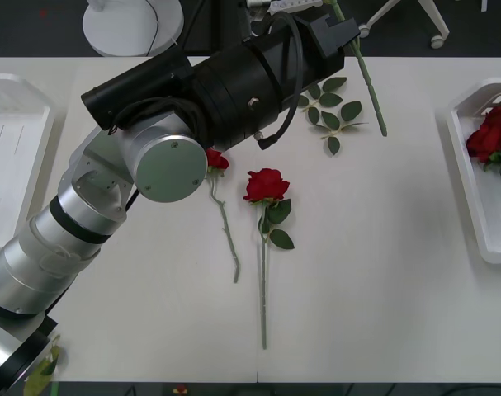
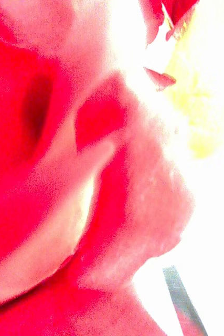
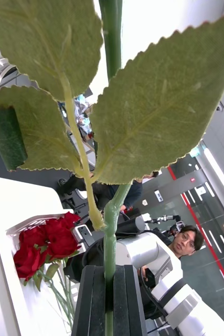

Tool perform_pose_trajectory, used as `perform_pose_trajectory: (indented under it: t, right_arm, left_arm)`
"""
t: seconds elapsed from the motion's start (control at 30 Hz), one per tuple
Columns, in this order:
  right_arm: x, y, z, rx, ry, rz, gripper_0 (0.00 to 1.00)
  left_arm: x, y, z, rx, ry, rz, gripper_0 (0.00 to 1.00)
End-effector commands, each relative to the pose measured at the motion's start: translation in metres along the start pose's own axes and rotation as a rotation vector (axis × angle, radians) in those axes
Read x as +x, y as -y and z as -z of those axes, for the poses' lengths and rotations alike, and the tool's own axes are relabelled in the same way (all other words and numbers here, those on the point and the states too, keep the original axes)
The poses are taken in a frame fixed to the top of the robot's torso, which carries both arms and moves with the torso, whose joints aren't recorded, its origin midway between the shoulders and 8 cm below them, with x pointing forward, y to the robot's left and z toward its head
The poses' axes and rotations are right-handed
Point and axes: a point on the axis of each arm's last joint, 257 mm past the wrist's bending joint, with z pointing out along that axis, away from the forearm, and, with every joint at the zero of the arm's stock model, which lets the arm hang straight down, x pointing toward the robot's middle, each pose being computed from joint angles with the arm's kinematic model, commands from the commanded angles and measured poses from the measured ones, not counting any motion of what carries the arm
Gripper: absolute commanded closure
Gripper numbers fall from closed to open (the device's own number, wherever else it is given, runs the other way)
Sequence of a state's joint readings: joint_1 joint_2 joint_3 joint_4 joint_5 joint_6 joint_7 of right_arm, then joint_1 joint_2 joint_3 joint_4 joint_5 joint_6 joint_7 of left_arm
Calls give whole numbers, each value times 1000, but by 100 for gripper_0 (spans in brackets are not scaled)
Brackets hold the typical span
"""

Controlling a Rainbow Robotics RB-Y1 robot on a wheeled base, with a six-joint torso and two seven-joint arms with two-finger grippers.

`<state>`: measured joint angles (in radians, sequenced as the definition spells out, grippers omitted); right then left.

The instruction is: Place the red flowers into the right box and the blue flowers into the left box. If a person shows an open palm, hand one flower to the person first, then continue sorting.

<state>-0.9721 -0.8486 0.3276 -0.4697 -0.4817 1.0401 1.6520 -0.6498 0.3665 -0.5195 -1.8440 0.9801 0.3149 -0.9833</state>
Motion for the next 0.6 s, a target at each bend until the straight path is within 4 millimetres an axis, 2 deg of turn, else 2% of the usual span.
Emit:
perform_pose_trajectory:
  t: [0.03, 0.2, 0.3, 0.43, 0.6]
  right_arm:
    - [-26, 46, 33, -19, 51, 20, 2]
    - [-31, 54, 60, -99, 58, 96, 0]
    - [-38, 48, 88, -173, 71, 177, 0]
    - [-39, 29, 120, -280, 76, 253, 0]
    - [-33, -9, 164, -457, 75, 321, 0]
  left_arm:
    - [-4, 38, -13, 74, 6, -45, 100]
    - [-4, 38, -13, 74, 6, -45, 100]
    - [-4, 38, -13, 74, 6, -45, 100]
    - [-4, 38, -13, 74, 6, -45, 100]
    - [-4, 38, -13, 74, 6, -45, 100]
